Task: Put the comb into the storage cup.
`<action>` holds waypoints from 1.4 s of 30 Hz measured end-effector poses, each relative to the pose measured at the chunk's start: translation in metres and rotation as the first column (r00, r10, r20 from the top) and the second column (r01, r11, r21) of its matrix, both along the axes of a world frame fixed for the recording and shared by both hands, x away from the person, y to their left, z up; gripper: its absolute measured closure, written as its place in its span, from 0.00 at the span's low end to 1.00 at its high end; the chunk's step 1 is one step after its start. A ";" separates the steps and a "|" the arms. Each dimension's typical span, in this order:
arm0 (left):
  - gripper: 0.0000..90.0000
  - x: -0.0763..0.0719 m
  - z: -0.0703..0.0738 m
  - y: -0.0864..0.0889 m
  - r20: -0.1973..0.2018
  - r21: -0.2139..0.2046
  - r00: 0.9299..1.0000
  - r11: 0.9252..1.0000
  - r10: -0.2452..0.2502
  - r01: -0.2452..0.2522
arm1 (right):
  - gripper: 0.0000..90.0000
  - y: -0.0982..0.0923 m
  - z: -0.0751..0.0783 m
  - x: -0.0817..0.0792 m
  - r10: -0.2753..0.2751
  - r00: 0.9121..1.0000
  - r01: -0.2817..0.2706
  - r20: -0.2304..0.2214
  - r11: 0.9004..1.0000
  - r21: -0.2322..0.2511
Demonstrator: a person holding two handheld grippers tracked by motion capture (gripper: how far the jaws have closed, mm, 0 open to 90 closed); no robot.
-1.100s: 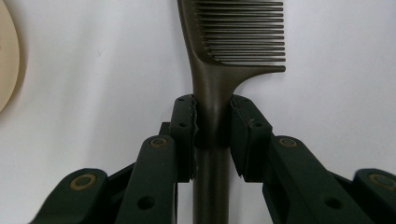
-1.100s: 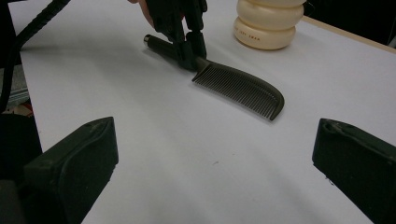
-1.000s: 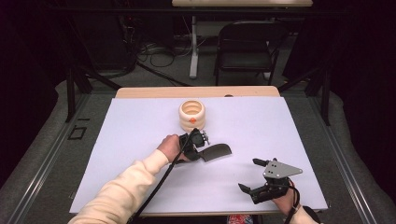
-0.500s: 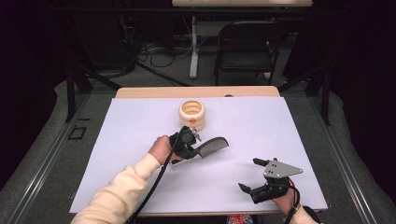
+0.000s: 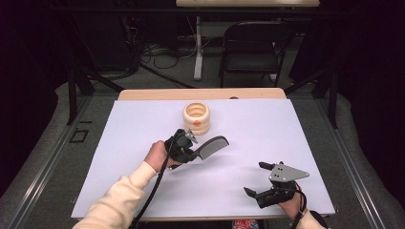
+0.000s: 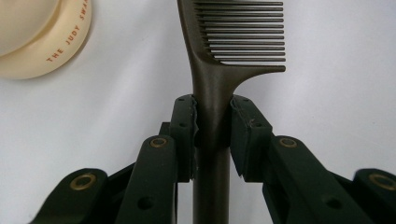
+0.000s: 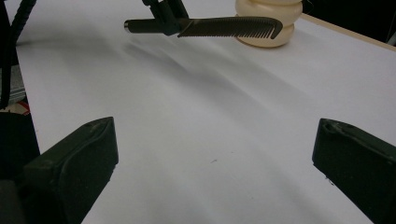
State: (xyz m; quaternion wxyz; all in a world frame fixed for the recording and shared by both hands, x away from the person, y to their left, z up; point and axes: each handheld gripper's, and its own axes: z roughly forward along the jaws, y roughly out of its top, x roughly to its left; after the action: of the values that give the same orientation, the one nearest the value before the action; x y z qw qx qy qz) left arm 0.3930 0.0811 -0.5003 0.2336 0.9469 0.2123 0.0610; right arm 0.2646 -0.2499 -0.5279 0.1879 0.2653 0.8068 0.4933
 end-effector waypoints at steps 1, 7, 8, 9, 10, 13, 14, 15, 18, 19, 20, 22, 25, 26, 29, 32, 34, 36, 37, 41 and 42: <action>0.80 -0.001 0.000 0.002 0.002 -0.005 1.000 1.000 0.003 -0.003 | 0.00 0.000 0.000 0.000 0.000 1.000 0.000 0.000 1.000 0.002; 0.80 -0.004 -0.002 0.012 0.012 -0.047 0.999 0.998 0.037 -0.037 | 0.00 0.000 0.000 0.000 0.000 1.000 0.000 0.000 1.000 0.001; 0.80 -0.004 -0.002 0.013 0.015 -0.053 0.999 0.998 0.040 -0.039 | 0.00 0.000 0.000 0.000 0.000 1.000 0.000 0.000 1.000 0.000; 0.80 -0.004 -0.001 0.015 0.015 -0.062 0.999 0.997 0.046 -0.045 | 0.00 0.001 0.000 0.000 0.003 1.000 -0.003 0.000 1.000 -0.003; 0.80 -0.004 -0.001 0.017 0.016 -0.073 0.998 0.996 0.054 -0.053 | 0.00 0.001 0.000 0.000 0.004 1.000 -0.004 -0.001 1.000 -0.006; 0.80 -0.006 -0.001 0.021 0.022 -0.094 0.998 0.993 0.067 -0.065 | 0.00 0.000 0.000 -0.001 0.003 1.000 -0.003 0.001 1.000 -0.003; 0.80 -0.006 -0.001 0.022 0.025 -0.100 0.997 0.993 0.072 -0.069 | 0.00 0.001 0.000 -0.001 0.003 1.000 -0.003 0.000 1.000 -0.002; 0.80 -0.007 -0.001 0.023 0.026 -0.102 0.997 0.992 0.076 -0.073 | 0.00 0.001 0.000 0.000 0.005 1.000 -0.005 -0.002 1.000 -0.005; 0.80 -0.008 0.000 0.026 0.034 -0.120 0.996 0.989 0.086 -0.082 | 0.00 0.000 0.000 0.000 0.003 1.000 -0.003 0.000 1.000 0.001; 0.80 -0.008 0.000 0.027 0.039 -0.120 0.995 0.989 0.087 -0.082 | 0.00 0.000 0.000 0.000 0.002 1.000 -0.002 0.002 1.000 0.003; 0.80 -0.008 0.000 0.028 0.043 -0.126 0.995 0.988 0.092 -0.086 | 0.00 0.000 0.000 -0.001 0.003 1.000 -0.003 0.000 1.000 -0.002; 0.80 -0.009 0.001 0.030 0.050 -0.136 0.994 0.986 0.100 -0.093 | 0.00 0.000 0.000 0.000 0.003 1.000 -0.003 -0.004 1.000 -0.004; 0.80 -0.010 0.001 0.032 0.050 -0.145 0.992 0.984 0.113 -0.105 | 0.00 0.000 0.000 0.000 0.002 1.000 -0.002 0.000 1.000 0.000; 0.80 -0.010 0.001 0.033 0.055 -0.148 0.991 0.983 0.120 -0.111 | 0.00 0.000 0.000 -0.001 0.004 1.000 -0.004 -0.001 1.000 -0.002; 0.80 -0.010 0.001 0.035 0.062 -0.158 0.990 0.980 0.129 -0.118 | 0.00 0.000 0.000 0.000 0.002 1.000 -0.002 -0.001 1.000 0.002; 0.80 -0.011 0.001 0.036 0.066 -0.165 0.989 0.979 0.133 -0.121 | 0.00 0.000 0.000 -0.001 0.002 1.000 -0.002 0.002 1.000 0.002; 0.80 -0.011 0.001 0.037 0.070 -0.172 0.988 0.977 0.139 -0.126 | 0.00 0.000 0.000 0.000 0.002 1.000 -0.002 0.000 1.000 0.001; 0.80 -0.012 0.001 0.038 0.075 -0.178 0.987 0.975 0.145 -0.130 | 0.00 0.000 0.001 -0.001 0.001 1.000 -0.001 0.003 1.000 0.001; 0.80 -0.012 0.001 0.038 0.078 -0.178 0.987 0.976 0.143 -0.128 | 0.00 0.000 0.001 -0.001 0.002 1.000 -0.002 0.003 1.000 0.000; 0.80 -0.012 0.001 0.041 0.085 -0.193 0.984 0.972 0.156 -0.137 | 0.00 0.000 0.001 -0.001 0.000 1.000 0.000 0.002 1.000 0.000; 0.80 -0.013 0.001 0.041 0.087 -0.192 0.984 0.972 0.156 -0.137 | 0.00 0.000 0.001 -0.001 0.000 1.000 0.000 0.004 1.000 0.001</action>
State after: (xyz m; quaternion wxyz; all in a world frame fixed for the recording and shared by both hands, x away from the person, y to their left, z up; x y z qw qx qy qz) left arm 0.3803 0.1222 -0.4992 0.3262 0.8984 0.2742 0.1062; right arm 0.2639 -0.2502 -0.5272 0.1894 0.2643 0.8063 0.4941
